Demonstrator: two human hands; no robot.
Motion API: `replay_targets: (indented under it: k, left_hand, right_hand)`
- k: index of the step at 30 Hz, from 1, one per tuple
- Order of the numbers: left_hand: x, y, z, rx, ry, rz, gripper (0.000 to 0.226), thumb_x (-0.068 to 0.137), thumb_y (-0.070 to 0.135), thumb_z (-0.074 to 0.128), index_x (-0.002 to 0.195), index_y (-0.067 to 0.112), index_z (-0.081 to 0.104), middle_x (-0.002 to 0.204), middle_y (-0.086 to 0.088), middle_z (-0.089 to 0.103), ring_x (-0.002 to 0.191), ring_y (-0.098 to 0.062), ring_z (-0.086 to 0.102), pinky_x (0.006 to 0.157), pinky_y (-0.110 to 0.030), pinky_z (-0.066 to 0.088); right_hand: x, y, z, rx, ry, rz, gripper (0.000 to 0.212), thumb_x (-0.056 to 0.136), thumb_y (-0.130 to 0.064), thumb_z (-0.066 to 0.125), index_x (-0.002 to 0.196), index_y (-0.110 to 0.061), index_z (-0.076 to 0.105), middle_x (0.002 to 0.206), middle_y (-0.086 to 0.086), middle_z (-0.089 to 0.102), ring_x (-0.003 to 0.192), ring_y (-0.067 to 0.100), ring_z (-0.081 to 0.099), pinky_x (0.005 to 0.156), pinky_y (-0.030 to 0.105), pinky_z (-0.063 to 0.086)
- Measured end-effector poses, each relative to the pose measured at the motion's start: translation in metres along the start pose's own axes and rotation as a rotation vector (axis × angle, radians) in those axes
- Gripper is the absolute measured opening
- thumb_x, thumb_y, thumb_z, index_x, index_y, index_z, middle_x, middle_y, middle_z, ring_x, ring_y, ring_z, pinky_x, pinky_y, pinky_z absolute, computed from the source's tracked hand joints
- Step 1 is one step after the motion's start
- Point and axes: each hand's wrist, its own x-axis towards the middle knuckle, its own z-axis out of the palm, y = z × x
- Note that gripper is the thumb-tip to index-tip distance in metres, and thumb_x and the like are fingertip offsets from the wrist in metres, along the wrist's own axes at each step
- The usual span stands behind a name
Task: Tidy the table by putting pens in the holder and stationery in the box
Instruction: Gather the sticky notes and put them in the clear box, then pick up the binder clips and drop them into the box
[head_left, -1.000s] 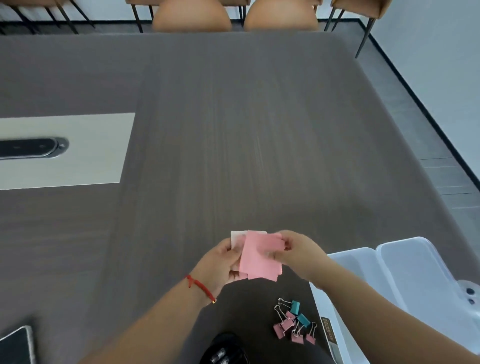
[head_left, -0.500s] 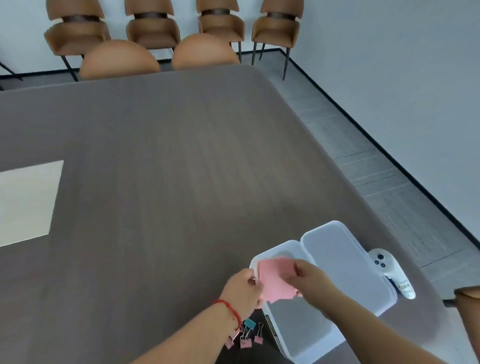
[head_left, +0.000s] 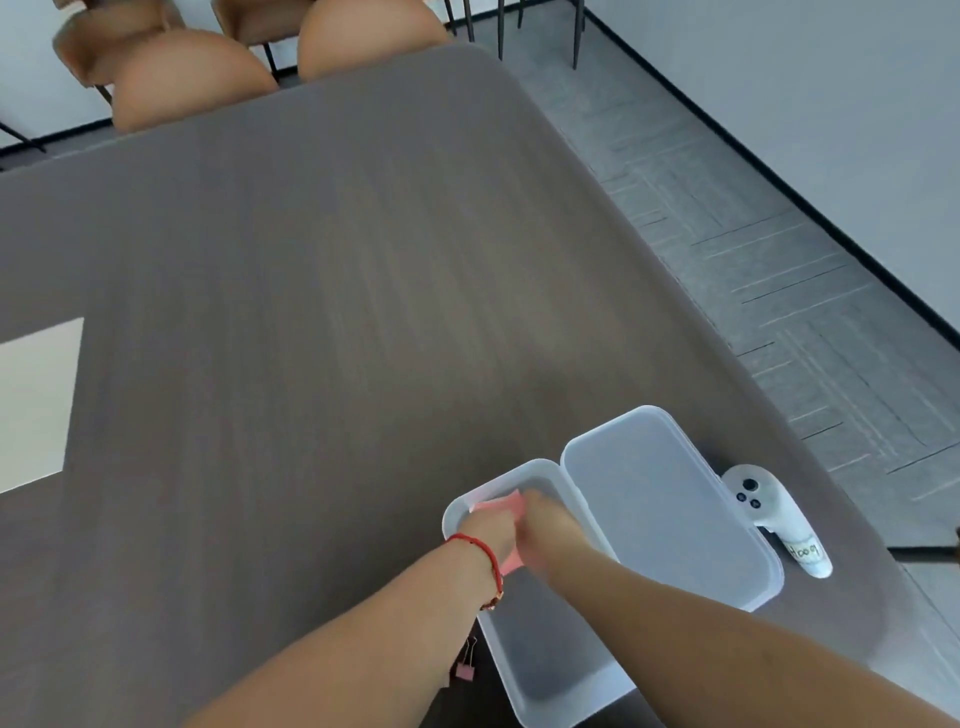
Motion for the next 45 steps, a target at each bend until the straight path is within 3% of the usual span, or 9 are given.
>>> replay_targets:
  k: [4,9,13,17,21,25,31,38,45]
  left_hand:
    - [0.0,0.006,0.007,0.072,-0.007,0.045,0.041,0.101,0.02,0.04,0.138,0.005,0.046,0.134,-0.012,0.056,0.114,-0.024,0.056,0.077,-0.022,0.046]
    - [-0.013,0.008,-0.001,0.022,-0.023,0.041,0.023,0.094,0.008,0.047,0.112,0.004,0.062,0.069,-0.007,0.057,0.057,-0.022,0.05,0.039,-0.014,0.038]
    - [-0.035,0.012,-0.03,0.086,-0.073,0.209,0.019,0.094,0.008,0.048,0.082,0.009,0.062,0.073,-0.006,0.056,0.061,-0.019,0.053,0.052,-0.023,0.042]
    - [-0.05,-0.006,-0.088,0.672,0.414,0.647,0.014,0.093,0.023,0.049,0.092,0.017,0.062,0.093,-0.003,0.066,0.084,-0.02,0.064,0.079,-0.033,0.049]
    - [-0.033,-0.042,-0.125,1.3,0.34,0.36,0.054,0.087,0.029,0.059,0.137,0.028,0.042,0.135,-0.007,0.043,0.124,-0.026,0.047,0.103,-0.036,0.044]
    - [-0.006,-0.07,-0.132,1.582,0.142,0.277,0.092,0.065,0.03,0.079,0.141,0.035,0.026,0.142,-0.002,0.023,0.129,-0.027,0.033,0.103,-0.043,0.046]
    - [0.016,-0.067,-0.129,1.784,-0.002,0.382,0.102,0.066,0.019,0.08,0.143,0.043,0.018,0.142,-0.005,0.02,0.13,-0.028,0.027,0.104,-0.045,0.044]
    - [0.032,-0.074,-0.135,1.862,-0.061,0.504,0.084,0.07,0.023,0.076,0.139,0.035,0.029,0.132,-0.006,0.027,0.121,-0.028,0.033,0.098,-0.045,0.047]
    - [0.037,-0.082,-0.139,1.805,-0.043,0.595,0.079,0.069,0.032,0.076,0.136,0.03,0.034,0.129,-0.007,0.029,0.118,-0.029,0.034,0.099,-0.042,0.045]
  right_hand:
    - [-0.001,0.007,0.001,-0.178,-0.012,-0.145,0.025,0.09,-0.011,0.046,0.114,-0.006,0.05,0.113,0.015,0.058,0.101,0.032,0.059,0.087,0.042,0.05]
    - [0.004,0.014,0.002,-0.589,0.022,-0.327,0.045,0.085,-0.008,0.043,0.129,0.0,0.04,0.123,0.017,0.04,0.109,0.03,0.046,0.09,0.037,0.048]
    - [-0.007,0.015,0.001,-0.545,0.083,-0.328,0.064,0.09,-0.024,0.049,0.143,-0.001,0.02,0.135,0.016,0.034,0.115,0.03,0.044,0.094,0.036,0.045]
    - [-0.031,0.011,-0.012,-0.499,0.038,-0.388,0.069,0.093,-0.021,0.045,0.148,-0.004,0.009,0.153,0.016,0.017,0.131,0.033,0.033,0.109,0.04,0.034]
    - [-0.06,-0.003,-0.024,-0.351,0.135,-0.582,0.058,0.089,-0.022,0.051,0.142,-0.013,0.027,0.139,0.012,0.04,0.12,0.031,0.045,0.1,0.039,0.043]
    - [-0.095,-0.032,-0.008,-0.326,0.001,-0.888,0.042,0.085,-0.023,0.056,0.125,-0.014,0.046,0.114,0.007,0.058,0.097,0.025,0.056,0.082,0.036,0.051]
    - [-0.123,-0.06,0.042,-0.712,-0.42,-0.673,0.041,0.097,-0.007,0.039,0.136,0.005,0.037,0.136,0.024,0.044,0.12,0.036,0.047,0.098,0.043,0.043]
    - [-0.102,-0.038,0.106,-0.763,-0.2,-0.38,0.053,0.095,-0.01,0.043,0.139,0.008,0.022,0.131,0.025,0.035,0.113,0.032,0.046,0.088,0.036,0.05]
    - [-0.092,-0.037,0.126,-0.657,-0.158,-0.24,0.063,0.094,-0.024,0.054,0.143,-0.009,0.018,0.138,0.026,0.027,0.108,0.043,0.054,0.087,0.042,0.053]
